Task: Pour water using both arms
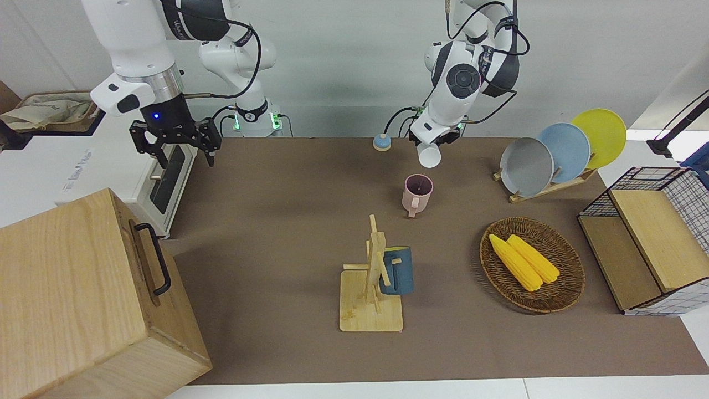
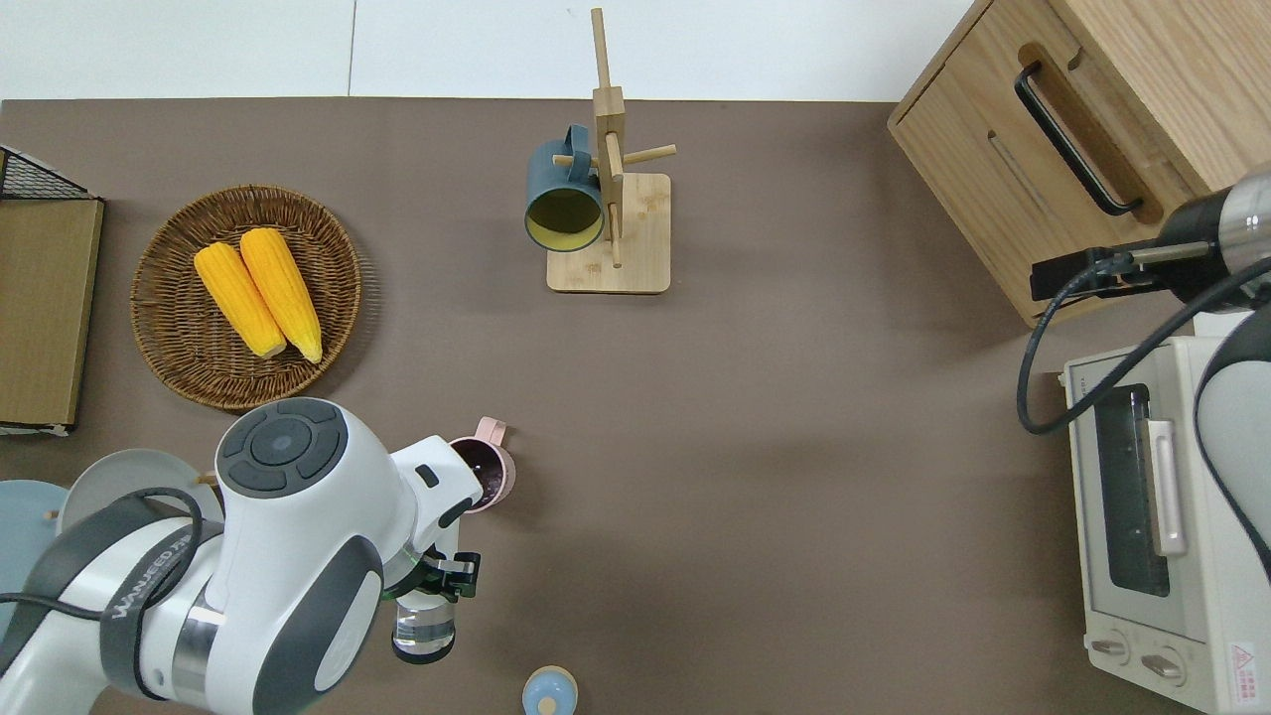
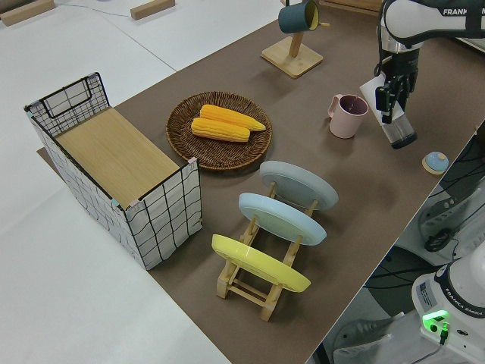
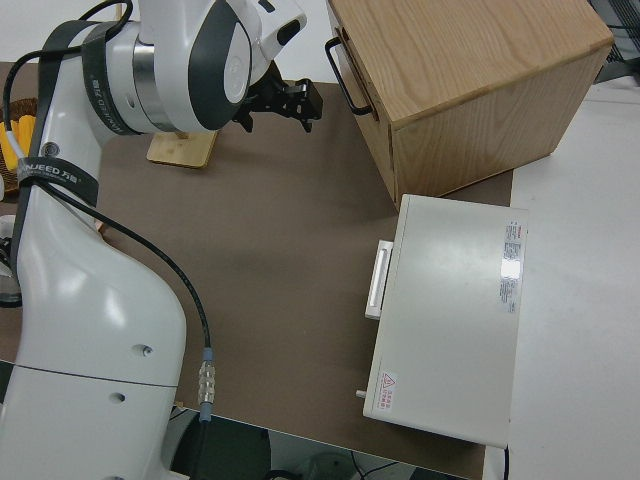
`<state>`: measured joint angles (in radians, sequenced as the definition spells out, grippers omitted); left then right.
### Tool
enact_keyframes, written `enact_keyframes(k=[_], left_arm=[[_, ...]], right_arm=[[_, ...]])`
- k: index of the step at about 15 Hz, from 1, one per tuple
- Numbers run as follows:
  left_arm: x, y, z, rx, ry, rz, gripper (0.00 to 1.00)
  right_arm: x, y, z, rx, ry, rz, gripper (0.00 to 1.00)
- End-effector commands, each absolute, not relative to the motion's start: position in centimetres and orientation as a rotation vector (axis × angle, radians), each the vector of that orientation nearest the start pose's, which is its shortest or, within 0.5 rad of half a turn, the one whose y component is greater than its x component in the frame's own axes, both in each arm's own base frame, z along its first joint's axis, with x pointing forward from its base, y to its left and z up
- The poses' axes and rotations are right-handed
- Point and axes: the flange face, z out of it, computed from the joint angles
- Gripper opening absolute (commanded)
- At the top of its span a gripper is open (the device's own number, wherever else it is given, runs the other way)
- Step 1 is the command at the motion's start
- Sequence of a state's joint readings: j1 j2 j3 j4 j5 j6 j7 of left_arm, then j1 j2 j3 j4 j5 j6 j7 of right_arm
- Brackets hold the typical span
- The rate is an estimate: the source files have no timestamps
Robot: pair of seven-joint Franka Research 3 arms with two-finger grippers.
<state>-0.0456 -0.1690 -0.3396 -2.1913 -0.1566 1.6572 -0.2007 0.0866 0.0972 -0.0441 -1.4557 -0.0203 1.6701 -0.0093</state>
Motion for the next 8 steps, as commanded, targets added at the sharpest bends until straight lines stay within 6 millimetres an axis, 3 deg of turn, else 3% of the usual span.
enact_keyframes(k=[1,8], left_arm=[[41.17,-19.08,44.87,-3.042,0.182,0.569,0.0],[40.95,-19.21,45.4,-3.047,0.169,0.541,0.0]], right_arm=[[59.24,2.43,63.91,-3.136,-0.099,-0.188,0.992],[59.24,2.43,63.91,-3.136,-0.099,-0.188,0.99]])
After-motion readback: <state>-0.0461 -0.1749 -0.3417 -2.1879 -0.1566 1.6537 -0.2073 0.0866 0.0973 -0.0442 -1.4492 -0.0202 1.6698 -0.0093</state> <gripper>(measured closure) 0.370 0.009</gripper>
